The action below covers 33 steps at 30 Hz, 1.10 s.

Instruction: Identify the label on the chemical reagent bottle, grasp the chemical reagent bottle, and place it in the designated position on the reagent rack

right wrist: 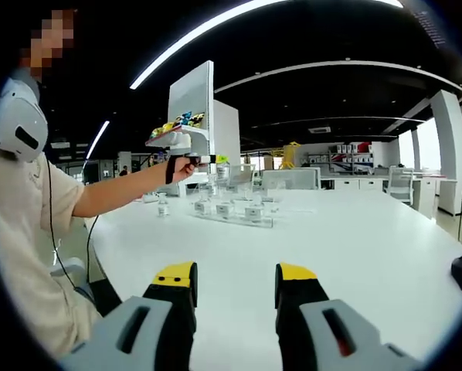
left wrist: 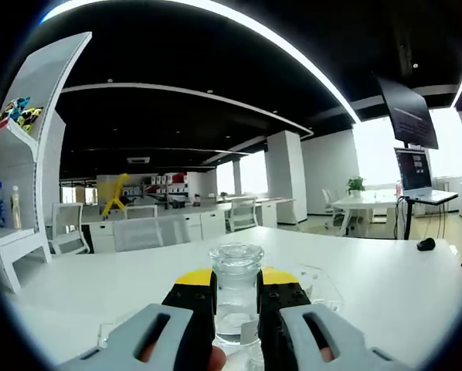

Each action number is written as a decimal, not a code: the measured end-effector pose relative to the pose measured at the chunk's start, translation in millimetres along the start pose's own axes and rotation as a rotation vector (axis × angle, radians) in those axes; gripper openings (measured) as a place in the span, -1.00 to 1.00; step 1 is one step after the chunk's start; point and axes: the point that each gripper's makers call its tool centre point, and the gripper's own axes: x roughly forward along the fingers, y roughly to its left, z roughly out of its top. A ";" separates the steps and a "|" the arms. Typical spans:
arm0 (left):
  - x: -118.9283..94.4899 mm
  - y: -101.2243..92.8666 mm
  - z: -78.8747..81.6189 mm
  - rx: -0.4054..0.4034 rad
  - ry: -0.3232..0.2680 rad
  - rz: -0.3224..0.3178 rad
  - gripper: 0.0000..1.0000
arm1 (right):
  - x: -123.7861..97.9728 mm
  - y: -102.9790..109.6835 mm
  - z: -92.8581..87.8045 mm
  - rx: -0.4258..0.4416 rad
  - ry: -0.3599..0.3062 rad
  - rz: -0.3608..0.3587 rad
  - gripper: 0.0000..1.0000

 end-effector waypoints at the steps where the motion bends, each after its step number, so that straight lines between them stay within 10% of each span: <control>1: 1.9 0.1 0.9 -0.002 -0.004 -0.001 -0.61 | 0.0 -1.5 -1.4 0.003 0.004 -0.005 -0.20; 33: 37.3 7.7 -10.5 -0.018 -0.040 0.009 -0.61 | -4.3 -13.9 -10.4 0.016 0.035 -0.031 -0.20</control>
